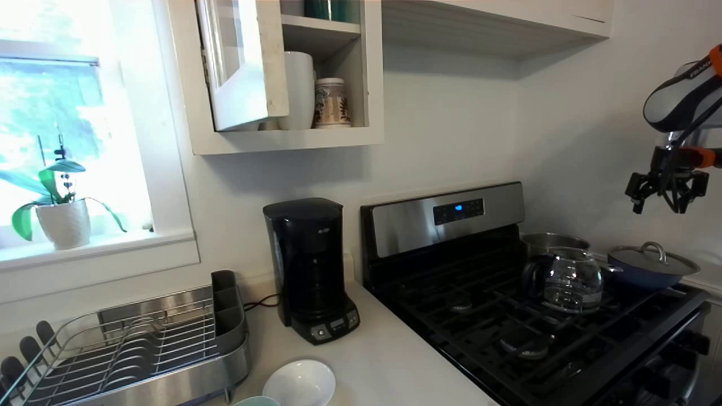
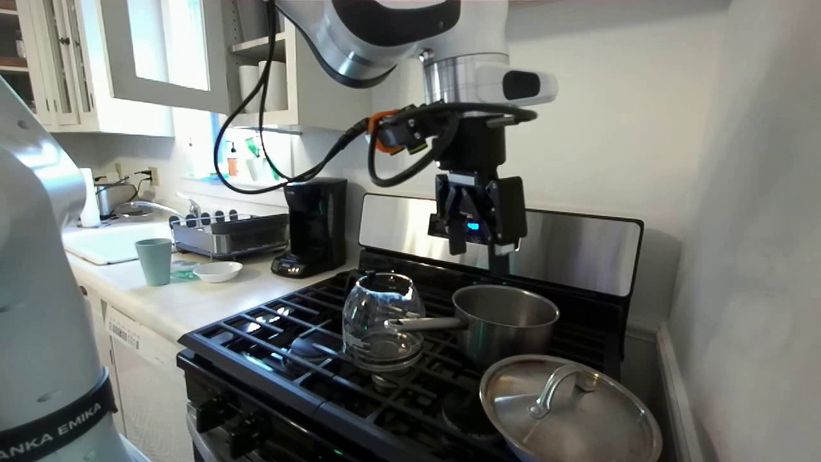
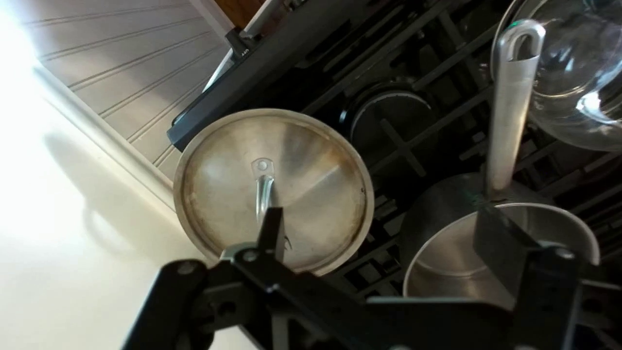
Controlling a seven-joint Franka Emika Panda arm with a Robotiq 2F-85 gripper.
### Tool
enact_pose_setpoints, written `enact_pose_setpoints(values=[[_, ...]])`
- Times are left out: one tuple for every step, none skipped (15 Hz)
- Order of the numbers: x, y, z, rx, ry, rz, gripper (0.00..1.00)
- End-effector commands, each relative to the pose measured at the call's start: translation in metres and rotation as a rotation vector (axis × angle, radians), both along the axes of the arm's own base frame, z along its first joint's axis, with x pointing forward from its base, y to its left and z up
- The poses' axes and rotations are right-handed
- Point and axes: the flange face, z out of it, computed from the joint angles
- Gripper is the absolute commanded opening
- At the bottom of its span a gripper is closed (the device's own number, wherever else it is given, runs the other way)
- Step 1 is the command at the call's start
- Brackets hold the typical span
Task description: Put the lid on the pot
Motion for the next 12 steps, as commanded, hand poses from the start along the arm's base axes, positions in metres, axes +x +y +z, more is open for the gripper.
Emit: enact_pose_setpoints(values=[[0.011,-0.036,-0.022,0.004,0.047,0.028,1.00],[0.012,-0.043,-0.029,-0.014,0.041,0.019,1.00],[0.014,-0.049,-0.035,-0.011,0.043,0.018,1.00],[0.016,-0.055,-0.042,-0.022,0.048,0.023,1.00],[0.019,-0.060,-0.048,-0.026,0.046,0.033,1.00],[0.021,-0.063,-0.055,-0.027,0.043,0.038,1.00],[0.023,-0.066,-0.063,-0.029,0.044,0.049,1.00],[0.025,-0.068,-0.070,-0.022,0.038,0.057,1.00],[0.028,-0.071,-0.079,-0.013,0.035,0.061,1.00],[0.030,-0.073,-0.087,0.000,0.031,0.062,1.00],[0.032,-0.075,-0.094,0.018,0.029,0.066,1.00],[0.033,-0.078,-0.100,0.022,0.017,0.069,1.00]])
